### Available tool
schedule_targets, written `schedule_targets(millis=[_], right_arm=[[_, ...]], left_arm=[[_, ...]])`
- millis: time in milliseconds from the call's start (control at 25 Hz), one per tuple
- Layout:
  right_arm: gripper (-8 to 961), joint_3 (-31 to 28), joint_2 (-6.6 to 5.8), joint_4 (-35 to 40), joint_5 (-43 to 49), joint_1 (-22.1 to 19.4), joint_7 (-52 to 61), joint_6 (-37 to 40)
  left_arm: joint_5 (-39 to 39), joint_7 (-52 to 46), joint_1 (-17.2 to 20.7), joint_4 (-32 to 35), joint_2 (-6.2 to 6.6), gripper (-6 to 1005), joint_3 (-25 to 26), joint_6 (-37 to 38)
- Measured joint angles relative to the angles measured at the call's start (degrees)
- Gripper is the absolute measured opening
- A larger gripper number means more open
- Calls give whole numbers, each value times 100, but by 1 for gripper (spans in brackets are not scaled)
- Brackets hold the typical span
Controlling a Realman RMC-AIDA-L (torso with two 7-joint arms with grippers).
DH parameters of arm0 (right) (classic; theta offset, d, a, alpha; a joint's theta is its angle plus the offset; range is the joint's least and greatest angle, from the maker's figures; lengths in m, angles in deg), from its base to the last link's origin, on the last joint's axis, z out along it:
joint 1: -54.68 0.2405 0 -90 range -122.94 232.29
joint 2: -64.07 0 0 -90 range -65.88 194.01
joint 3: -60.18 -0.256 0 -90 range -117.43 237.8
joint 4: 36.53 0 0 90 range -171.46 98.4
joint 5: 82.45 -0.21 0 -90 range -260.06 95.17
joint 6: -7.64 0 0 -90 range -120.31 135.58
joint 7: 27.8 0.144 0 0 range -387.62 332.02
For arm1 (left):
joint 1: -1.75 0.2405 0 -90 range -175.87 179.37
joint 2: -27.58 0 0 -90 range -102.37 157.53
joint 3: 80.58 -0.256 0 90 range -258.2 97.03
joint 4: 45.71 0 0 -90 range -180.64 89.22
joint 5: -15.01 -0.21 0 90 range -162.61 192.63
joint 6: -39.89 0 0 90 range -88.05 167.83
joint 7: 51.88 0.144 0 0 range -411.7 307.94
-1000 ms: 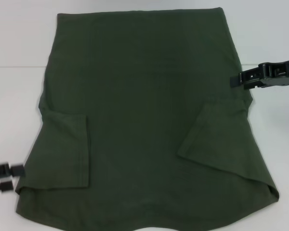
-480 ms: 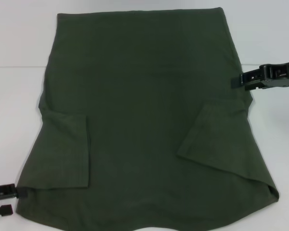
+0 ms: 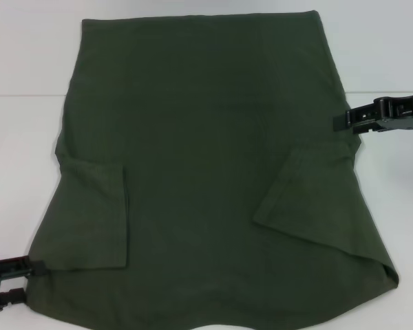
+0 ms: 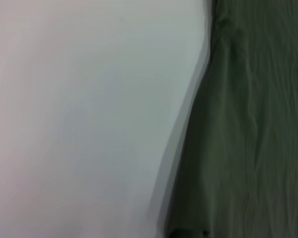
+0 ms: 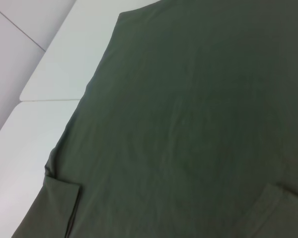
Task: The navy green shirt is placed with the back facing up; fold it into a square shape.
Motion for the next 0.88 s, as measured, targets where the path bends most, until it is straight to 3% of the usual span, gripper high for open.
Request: schedule_targets(millis=[480,880], right_arm=[[577,-20,0,0,-28,-35,-16,31],[577,-162,-22,3,-33,-69,-17,55]], left_arm=[[28,103,-362,-416,-46,793,-135,-261],[39,124,-395,-299,-91,678,-338,-288]])
